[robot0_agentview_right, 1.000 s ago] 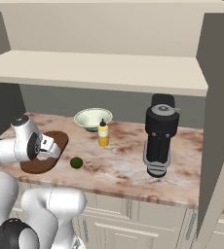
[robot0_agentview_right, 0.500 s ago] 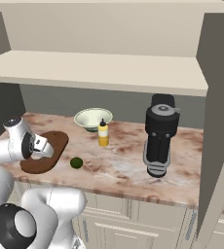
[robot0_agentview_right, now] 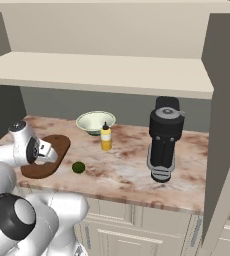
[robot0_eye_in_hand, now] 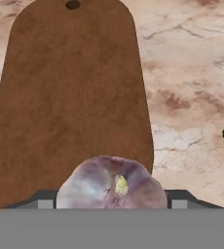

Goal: Open the cabinet. Place the bowl and condiment on the counter. Then place the lime and garlic on the cutting board.

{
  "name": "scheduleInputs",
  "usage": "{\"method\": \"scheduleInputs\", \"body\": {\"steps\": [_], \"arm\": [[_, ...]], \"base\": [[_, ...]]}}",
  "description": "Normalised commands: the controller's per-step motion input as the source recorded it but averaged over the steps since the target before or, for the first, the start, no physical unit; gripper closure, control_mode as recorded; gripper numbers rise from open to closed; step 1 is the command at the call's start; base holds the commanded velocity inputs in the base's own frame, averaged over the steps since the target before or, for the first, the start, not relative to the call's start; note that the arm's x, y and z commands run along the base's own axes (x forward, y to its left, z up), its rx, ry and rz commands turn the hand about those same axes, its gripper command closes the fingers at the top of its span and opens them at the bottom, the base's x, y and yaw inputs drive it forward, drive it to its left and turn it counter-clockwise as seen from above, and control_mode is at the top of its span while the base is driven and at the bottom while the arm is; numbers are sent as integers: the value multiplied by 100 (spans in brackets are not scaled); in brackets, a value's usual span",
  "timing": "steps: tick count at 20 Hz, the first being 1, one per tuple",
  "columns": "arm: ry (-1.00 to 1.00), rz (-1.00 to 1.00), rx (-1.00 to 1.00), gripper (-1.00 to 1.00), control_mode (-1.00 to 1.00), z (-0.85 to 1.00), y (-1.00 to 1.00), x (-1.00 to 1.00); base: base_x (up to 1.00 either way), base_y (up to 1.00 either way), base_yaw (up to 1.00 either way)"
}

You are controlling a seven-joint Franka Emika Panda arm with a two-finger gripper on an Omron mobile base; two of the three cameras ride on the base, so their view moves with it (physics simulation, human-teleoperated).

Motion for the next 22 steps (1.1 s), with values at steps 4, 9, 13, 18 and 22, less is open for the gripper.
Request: {"method": "scheduleInputs", "body": {"steps": [4,9,13,18,22], "arm": [[4,0,0,100,-100,-12,10,20],[3,0,0,100,-100,-5,21,15],[3,0,0,100,-100,-8,19,13],[1,0,0,100,-100,-12,8,16],[1,0,0,100,-100,-12,4,15]], "base": [[0,0,0],[0,0,0],[0,0,0],[0,0,0],[0,0,0]]}}
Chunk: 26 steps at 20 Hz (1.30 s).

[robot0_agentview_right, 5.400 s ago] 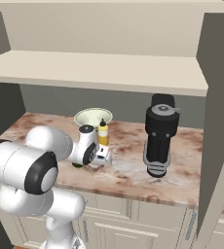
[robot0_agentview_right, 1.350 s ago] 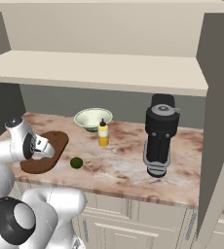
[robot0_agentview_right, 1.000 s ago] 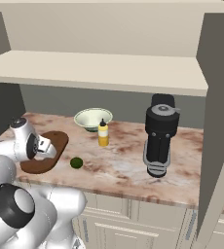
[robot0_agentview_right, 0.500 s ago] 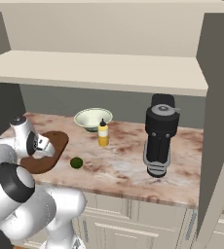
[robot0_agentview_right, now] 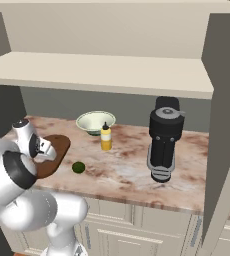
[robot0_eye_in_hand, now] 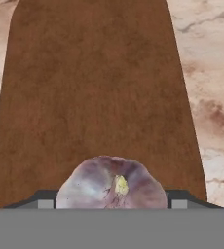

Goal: Open the cabinet. Place the bowl and condiment on the counter. Then place the lime and garlic on the cutting board.

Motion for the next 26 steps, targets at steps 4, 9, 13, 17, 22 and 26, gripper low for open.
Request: {"method": "scheduleInputs", "body": {"steps": [4,9,13,17,22,26], "arm": [[1,0,0,100,-100,-13,7,12],[1,0,0,100,-100,-18,8,9],[1,0,0,100,-100,-14,5,3],[1,0,0,-100,-100,-10,4,7],[0,0,0,-100,-100,0,0,8],[0,0,1,-100,-100,1,0,0]], "base": [[0,0,0],[0,0,0],[0,0,0],[0,0,0],[0,0,0],[0,0,0]]}}
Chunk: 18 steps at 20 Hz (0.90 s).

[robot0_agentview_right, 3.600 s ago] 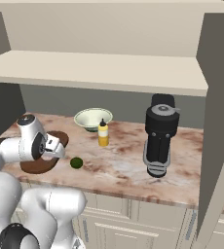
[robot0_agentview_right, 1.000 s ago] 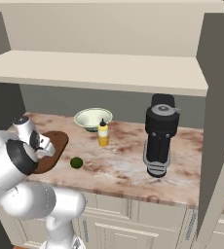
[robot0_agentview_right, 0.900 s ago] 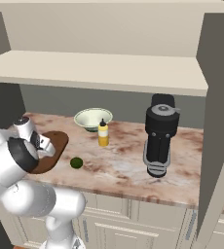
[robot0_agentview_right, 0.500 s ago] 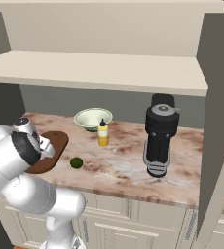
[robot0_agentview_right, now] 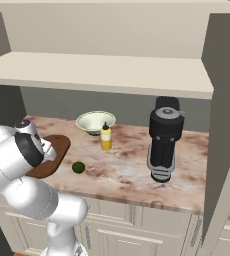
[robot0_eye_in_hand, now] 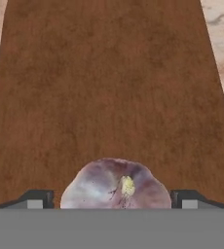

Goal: Open the cabinet. Place the bowl and condiment on the counter. Then place the lime and garlic on the cutting board.

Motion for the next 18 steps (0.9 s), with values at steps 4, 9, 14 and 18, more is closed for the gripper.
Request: {"method": "scheduleInputs", "body": {"steps": [4,9,14,18], "arm": [[0,0,0,-100,-100,12,0,-2],[0,0,0,-100,-100,26,0,-8],[0,0,0,-100,-100,28,0,-13],[0,0,0,-100,-100,20,0,-7]], "base": [[0,0,0],[0,0,0],[0,0,0],[0,0,0]]}}
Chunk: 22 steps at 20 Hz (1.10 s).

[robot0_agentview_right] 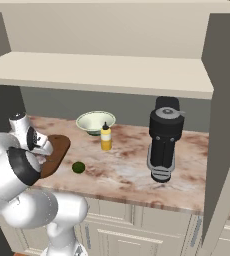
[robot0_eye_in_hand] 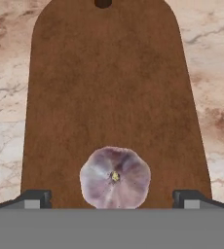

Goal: Open the cabinet. Place the bowl and condiment on the counter. Then place the lime and garlic on the cutting board.

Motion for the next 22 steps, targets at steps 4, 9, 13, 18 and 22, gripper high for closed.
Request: {"method": "scheduleInputs", "body": {"steps": [4,9,13,18,22], "arm": [[1,0,0,-100,-100,16,-2,0],[2,0,1,-100,-100,12,-13,0],[4,0,1,-100,-100,3,-24,0],[0,0,0,-100,-100,0,-25,0],[0,-1,0,-100,-100,0,-29,0]], "base": [[0,0,0],[0,0,0],[0,0,0],[0,0,0],[0,0,0]]}}
